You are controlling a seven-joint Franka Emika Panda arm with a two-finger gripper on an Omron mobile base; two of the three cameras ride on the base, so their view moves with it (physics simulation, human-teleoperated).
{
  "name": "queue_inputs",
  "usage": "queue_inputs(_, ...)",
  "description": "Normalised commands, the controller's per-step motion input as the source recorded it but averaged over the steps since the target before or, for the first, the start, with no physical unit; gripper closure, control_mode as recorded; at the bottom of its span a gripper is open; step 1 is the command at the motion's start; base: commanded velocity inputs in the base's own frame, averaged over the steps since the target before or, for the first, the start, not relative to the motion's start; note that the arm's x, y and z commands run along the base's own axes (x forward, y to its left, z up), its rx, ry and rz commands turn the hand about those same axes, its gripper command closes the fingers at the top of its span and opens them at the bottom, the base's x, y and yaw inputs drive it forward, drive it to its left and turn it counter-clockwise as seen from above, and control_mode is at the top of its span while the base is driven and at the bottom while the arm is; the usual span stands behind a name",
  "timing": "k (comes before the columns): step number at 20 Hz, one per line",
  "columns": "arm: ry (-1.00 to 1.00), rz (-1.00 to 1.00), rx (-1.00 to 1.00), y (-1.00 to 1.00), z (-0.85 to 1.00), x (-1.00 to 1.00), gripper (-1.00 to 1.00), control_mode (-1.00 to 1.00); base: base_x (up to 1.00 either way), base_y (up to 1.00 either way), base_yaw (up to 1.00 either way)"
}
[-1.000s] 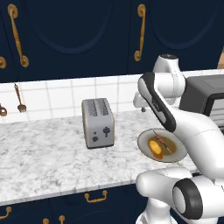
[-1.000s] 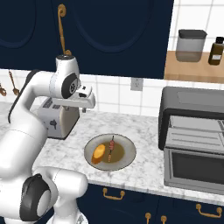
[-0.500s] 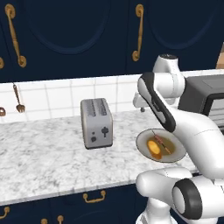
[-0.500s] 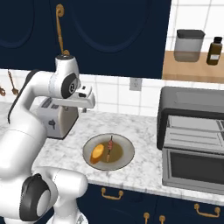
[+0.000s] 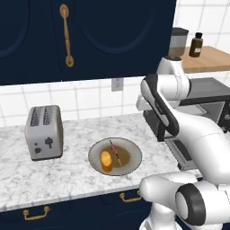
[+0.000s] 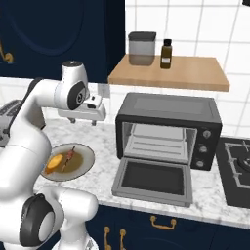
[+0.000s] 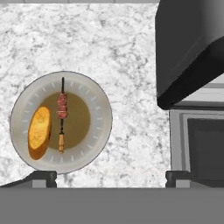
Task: Pick up the kebab skewer and baguette bread, and place them inside the toaster oven. Close the toaster oven door and start by setting the timer.
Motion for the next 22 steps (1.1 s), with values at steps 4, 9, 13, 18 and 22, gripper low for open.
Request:
queue_inputs(4,0.0,0.0,0.0,0.0,0.0,0.0,-1.0,1.0,0.0,-0.35,-0.01)
queue_inputs(9,0.0,0.0,0.0,0.0,0.0,0.0,-1.0,1.0,0.0,0.0,0.0)
queue_inputs(13,0.0,0.0,0.0,0.0,0.0,0.0,-1.0,1.0,0.0,0.0,0.0)
queue_inputs(18,0.0,0.0,0.0,0.0,0.0,0.0,-1.0,-1.0,0.0,0.0,0.0)
queue_inputs(22,0.0,0.0,0.0,0.0,0.0,0.0,-1.0,-1.0,0.0,0.0,0.0)
